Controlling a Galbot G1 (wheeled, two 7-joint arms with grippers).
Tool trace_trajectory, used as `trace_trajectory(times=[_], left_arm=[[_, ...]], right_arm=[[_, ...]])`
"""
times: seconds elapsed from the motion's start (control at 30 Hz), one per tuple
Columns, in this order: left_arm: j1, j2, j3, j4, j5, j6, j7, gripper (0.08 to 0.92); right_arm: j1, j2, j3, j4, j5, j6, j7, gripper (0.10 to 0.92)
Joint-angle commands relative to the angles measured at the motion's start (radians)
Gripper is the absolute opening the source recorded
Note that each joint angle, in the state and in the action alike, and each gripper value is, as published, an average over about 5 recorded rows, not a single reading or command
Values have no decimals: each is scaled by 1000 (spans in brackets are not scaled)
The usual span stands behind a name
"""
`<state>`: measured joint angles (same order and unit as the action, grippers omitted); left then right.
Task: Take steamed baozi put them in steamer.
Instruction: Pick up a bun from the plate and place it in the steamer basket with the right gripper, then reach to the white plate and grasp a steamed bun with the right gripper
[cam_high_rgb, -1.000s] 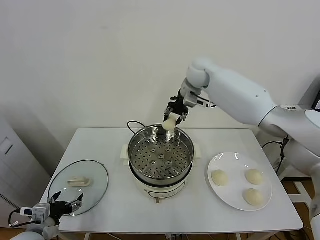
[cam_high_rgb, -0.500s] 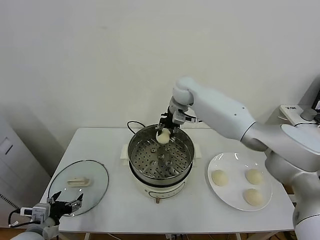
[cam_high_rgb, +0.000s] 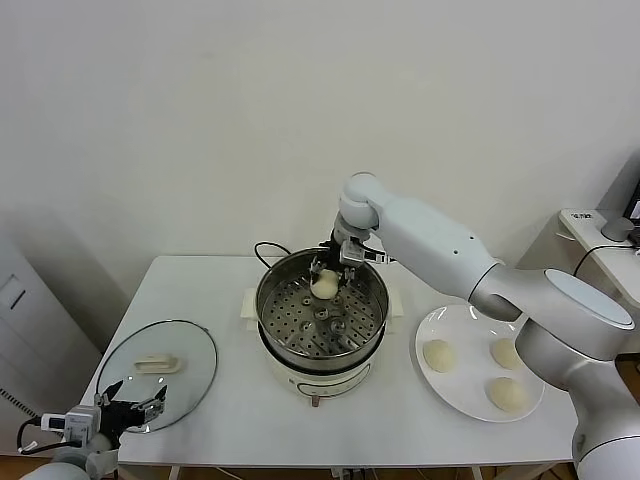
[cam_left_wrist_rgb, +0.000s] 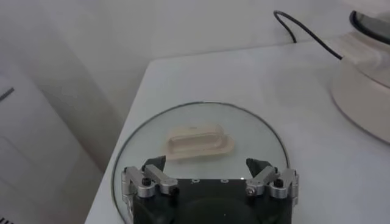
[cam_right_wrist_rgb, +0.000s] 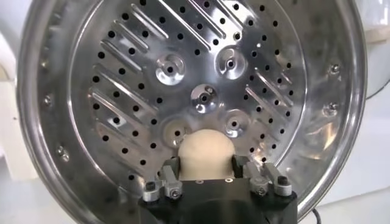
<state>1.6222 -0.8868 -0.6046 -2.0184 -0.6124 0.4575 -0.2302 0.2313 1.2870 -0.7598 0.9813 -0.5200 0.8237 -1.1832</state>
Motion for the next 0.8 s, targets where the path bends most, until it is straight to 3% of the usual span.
trace_trajectory(times=[0.03,0.13,0.3,0.47,0.63,0.8], left_arm=[[1,1,0,-1,0,0,1,823],[3,0,0,-1,0,0,1,823],[5,-2,-1,-3,1,0,0,823],[5,-1,-3,-7,0,0,0,823],[6,-2,-4,-7,-1,-1,0,823],[9,-3,-2,-13,-1,0,-1,823]], right_arm=[[15,2,-6,3,31,49,9,739],[78,-15,-48,4,146,49,-11,802],[234,-81,-155,9,404,-5,-55,822],[387,-217,-331,41,613,-267,-96,823],[528,-381,-550,168,822,-566,-69,823],[560,-497,-634,234,896,-702,-45,823]])
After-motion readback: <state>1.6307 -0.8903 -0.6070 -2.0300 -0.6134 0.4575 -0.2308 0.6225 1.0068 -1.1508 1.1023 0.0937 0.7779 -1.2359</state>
